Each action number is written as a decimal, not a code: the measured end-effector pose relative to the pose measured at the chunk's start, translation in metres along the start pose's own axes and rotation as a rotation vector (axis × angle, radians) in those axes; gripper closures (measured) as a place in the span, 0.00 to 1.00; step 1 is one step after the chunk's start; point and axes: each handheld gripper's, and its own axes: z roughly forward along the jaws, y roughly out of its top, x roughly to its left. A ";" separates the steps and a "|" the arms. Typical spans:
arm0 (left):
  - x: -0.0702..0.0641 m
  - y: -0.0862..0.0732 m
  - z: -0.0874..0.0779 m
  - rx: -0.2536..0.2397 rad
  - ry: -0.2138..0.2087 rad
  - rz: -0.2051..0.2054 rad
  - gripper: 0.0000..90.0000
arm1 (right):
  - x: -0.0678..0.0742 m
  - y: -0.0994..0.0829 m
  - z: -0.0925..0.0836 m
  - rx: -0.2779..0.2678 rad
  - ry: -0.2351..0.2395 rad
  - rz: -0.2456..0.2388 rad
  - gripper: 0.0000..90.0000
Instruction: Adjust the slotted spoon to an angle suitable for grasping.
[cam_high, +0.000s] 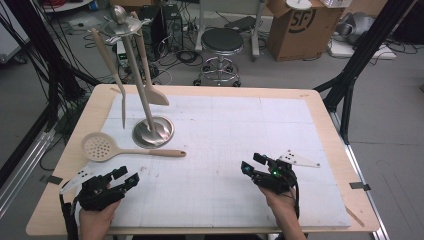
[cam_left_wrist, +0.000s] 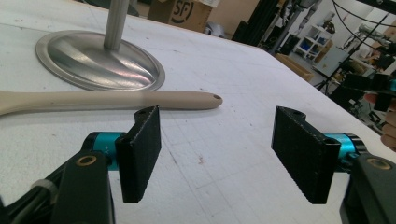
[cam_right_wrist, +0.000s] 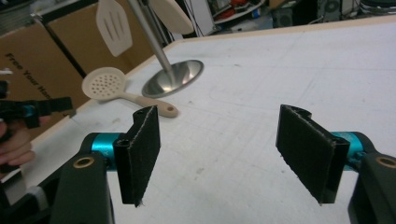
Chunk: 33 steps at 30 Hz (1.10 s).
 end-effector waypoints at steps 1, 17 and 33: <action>0.000 0.001 0.000 0.001 -0.006 0.000 0.37 | -0.001 -0.001 0.001 0.004 -0.005 -0.001 0.34; 0.026 0.035 0.027 0.112 -0.002 0.019 0.39 | 0.000 -0.004 0.004 0.014 -0.015 0.006 0.33; 0.041 0.050 0.049 0.199 0.055 -0.052 0.94 | -0.001 -0.005 0.003 0.013 -0.029 0.010 0.32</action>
